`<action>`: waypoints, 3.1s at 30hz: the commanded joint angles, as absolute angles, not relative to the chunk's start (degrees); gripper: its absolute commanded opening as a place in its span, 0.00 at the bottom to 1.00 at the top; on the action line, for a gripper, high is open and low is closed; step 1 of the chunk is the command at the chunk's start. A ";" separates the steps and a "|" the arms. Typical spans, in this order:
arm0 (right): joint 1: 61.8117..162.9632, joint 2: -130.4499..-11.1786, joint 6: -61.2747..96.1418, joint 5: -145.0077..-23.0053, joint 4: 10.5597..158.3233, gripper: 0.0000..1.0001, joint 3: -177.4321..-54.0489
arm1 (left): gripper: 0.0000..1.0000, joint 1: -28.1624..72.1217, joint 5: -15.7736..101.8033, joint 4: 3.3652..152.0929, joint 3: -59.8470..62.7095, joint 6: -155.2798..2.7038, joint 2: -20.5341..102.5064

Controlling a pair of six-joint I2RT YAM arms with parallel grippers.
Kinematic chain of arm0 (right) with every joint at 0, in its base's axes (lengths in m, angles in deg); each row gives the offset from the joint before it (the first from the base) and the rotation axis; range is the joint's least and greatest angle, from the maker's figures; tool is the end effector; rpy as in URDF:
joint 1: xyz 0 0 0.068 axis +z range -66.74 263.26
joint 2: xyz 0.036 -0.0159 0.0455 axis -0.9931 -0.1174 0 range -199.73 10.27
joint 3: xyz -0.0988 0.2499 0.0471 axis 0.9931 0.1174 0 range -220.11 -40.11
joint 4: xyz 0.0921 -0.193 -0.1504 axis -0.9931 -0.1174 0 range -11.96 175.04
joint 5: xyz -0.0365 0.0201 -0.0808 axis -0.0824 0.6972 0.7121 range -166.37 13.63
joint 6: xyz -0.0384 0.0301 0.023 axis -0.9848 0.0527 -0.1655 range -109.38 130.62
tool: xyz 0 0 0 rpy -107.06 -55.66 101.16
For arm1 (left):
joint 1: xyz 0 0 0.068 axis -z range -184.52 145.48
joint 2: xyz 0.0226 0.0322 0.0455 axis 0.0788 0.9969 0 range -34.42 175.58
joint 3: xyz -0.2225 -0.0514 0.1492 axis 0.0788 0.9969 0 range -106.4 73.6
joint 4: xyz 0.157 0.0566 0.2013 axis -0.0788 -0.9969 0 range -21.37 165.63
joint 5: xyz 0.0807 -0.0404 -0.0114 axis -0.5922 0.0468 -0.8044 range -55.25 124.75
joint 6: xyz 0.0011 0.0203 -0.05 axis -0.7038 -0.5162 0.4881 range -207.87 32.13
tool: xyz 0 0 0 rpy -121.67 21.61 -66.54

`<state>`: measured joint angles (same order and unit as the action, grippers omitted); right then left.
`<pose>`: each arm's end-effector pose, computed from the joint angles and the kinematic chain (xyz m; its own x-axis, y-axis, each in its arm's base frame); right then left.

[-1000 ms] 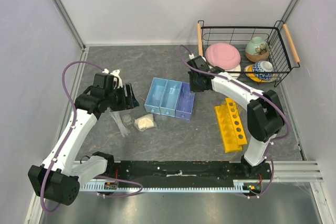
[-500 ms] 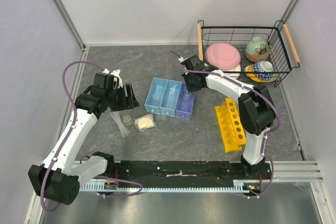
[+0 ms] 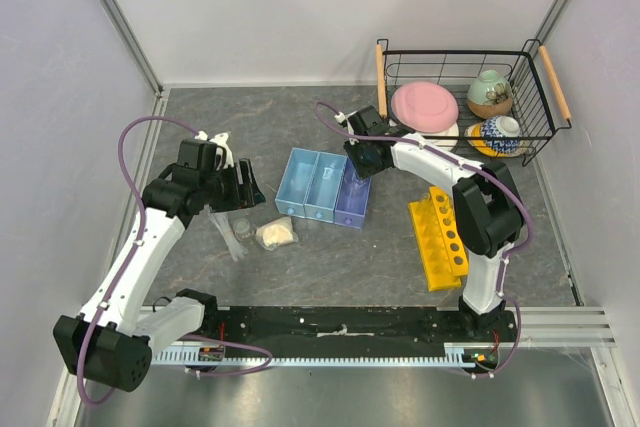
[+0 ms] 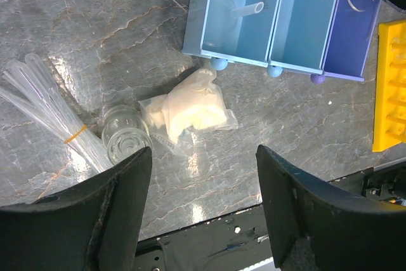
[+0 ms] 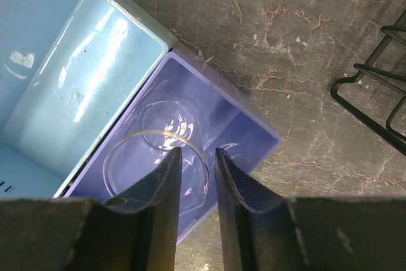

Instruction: Organize the chemistry lab equipment

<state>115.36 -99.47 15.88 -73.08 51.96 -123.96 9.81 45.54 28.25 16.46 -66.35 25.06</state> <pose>0.3503 0.2174 0.2152 -0.7690 -0.3745 -0.5180 -0.4369 0.8995 -0.0017 0.1957 -0.0569 0.3076 -0.8198 -0.1625 -0.5491 0.0641 0.9268 -0.3700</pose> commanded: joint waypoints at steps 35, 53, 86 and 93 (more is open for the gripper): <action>140.04 -75.25 23.45 -64.85 49.09 0.39 -123.61 | 0.62 9.63 32.91 24.56 19.81 -60.27 29.47; 140.57 -65.50 23.89 -68.45 53.57 0.47 -113.41 | 0.66 10.60 31.76 22.36 22.01 -54.39 35.89; 140.57 -60.92 24.33 -69.51 56.12 0.49 -107.43 | 0.55 13.06 28.60 29.39 22.80 -52.36 46.09; 140.57 -61.37 24.51 -69.68 56.30 0.48 -107.52 | 0.40 13.06 28.86 28.69 22.54 -52.89 44.95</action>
